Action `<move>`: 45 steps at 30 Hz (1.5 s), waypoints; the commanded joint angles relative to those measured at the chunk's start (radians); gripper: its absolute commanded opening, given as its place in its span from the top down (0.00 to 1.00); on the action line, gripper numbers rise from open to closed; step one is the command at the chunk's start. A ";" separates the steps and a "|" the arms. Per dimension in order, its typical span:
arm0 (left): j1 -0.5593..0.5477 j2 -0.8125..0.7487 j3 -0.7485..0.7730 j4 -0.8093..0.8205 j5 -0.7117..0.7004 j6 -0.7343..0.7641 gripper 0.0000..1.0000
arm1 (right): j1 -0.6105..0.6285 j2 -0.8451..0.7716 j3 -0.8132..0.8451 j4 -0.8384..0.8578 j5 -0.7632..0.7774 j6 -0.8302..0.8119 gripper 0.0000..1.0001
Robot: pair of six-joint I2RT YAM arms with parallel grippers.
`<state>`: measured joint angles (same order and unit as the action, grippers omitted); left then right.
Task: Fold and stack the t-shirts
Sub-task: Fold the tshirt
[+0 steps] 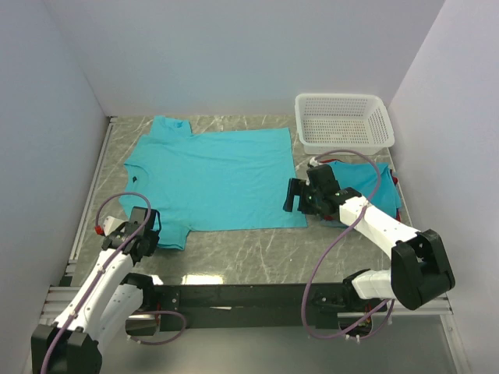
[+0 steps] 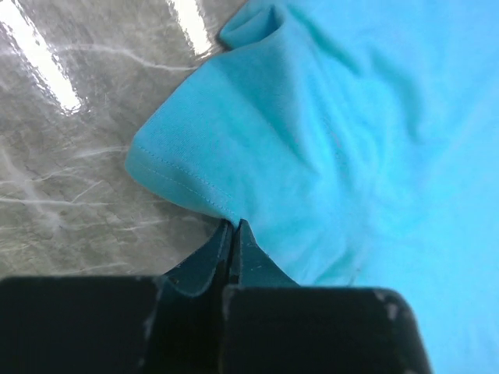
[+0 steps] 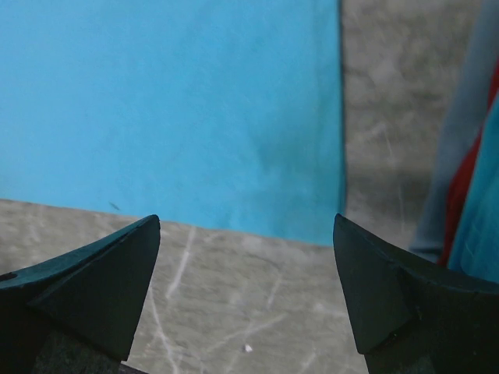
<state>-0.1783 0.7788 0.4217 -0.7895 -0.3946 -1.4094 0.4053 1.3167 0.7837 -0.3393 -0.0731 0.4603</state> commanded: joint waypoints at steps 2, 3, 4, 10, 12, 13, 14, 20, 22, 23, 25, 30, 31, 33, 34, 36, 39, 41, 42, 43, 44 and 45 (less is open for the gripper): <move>0.003 -0.064 0.048 -0.068 -0.046 -0.016 0.99 | 0.015 -0.048 -0.060 -0.070 0.071 0.041 0.03; 0.003 -0.069 0.051 -0.073 -0.046 -0.016 0.99 | 0.026 -0.047 -0.073 -0.070 0.072 0.046 0.04; 0.003 -0.082 0.054 -0.074 -0.049 -0.017 1.00 | 0.033 -0.039 -0.080 -0.070 0.072 0.052 0.05; 0.003 -0.125 0.051 -0.073 -0.059 -0.014 0.99 | 0.058 0.021 -0.092 -0.057 0.127 0.095 0.15; 0.003 -0.131 0.048 -0.068 -0.055 -0.008 0.99 | 0.063 0.044 -0.090 -0.050 0.127 0.097 0.20; 0.003 -0.136 0.049 -0.068 -0.053 -0.008 1.00 | 0.069 0.053 -0.089 -0.049 0.128 0.098 0.22; 0.003 -0.138 0.051 -0.070 -0.055 -0.007 0.99 | 0.073 0.068 -0.087 -0.049 0.133 0.101 0.23; 0.003 -0.196 0.023 -0.063 -0.079 -0.037 0.99 | 0.086 0.130 -0.078 -0.047 0.165 0.113 0.29; 0.003 -0.210 0.011 -0.054 -0.076 -0.048 0.99 | 0.090 0.141 -0.077 -0.047 0.176 0.115 0.33; 0.003 -0.216 0.003 -0.053 -0.072 -0.046 0.99 | 0.092 0.148 -0.078 -0.047 0.176 0.118 0.35; 0.003 -0.230 0.003 -0.062 -0.078 -0.055 1.00 | 0.095 0.153 -0.075 -0.047 0.173 0.123 0.44; 0.003 -0.251 0.011 -0.074 -0.102 -0.071 0.99 | 0.104 0.154 -0.075 -0.046 0.187 0.135 0.69; 0.003 -0.253 0.008 -0.076 -0.102 -0.074 0.99 | 0.102 0.154 -0.074 -0.055 0.188 0.135 0.74; 0.003 -0.260 0.006 -0.083 -0.098 -0.083 0.99 | 0.107 0.151 -0.072 -0.066 0.190 0.138 0.88; 0.003 -0.263 0.009 -0.092 -0.098 -0.098 1.00 | 0.110 0.139 -0.072 -0.078 0.193 0.140 0.91; 0.003 -0.285 0.014 -0.123 -0.105 -0.115 1.00 | 0.115 0.124 -0.084 -0.092 0.191 0.143 0.98; 0.002 -0.341 0.014 -0.157 -0.118 -0.172 1.00 | 0.128 0.095 -0.106 -0.122 0.171 0.143 1.00; 0.002 -0.380 0.008 -0.166 -0.118 -0.187 0.99 | 0.147 0.070 -0.119 -0.136 0.162 0.152 1.00; 0.000 -0.412 0.005 -0.166 -0.116 -0.194 1.00 | 0.151 0.061 -0.126 -0.148 0.156 0.156 1.00; -0.001 -0.424 0.002 -0.166 -0.113 -0.195 0.99 | 0.165 0.041 -0.133 -0.150 0.142 0.167 1.00; -0.001 -0.435 0.000 -0.159 -0.113 -0.191 0.99 | 0.170 0.030 -0.142 -0.153 0.136 0.170 1.00; -0.003 -0.444 -0.003 -0.155 -0.112 -0.180 0.99 | 0.173 0.020 -0.146 -0.155 0.134 0.175 1.00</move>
<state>-0.1783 0.3614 0.4282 -0.9321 -0.4774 -1.5665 0.5579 1.3834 0.6640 -0.4309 0.0799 0.6075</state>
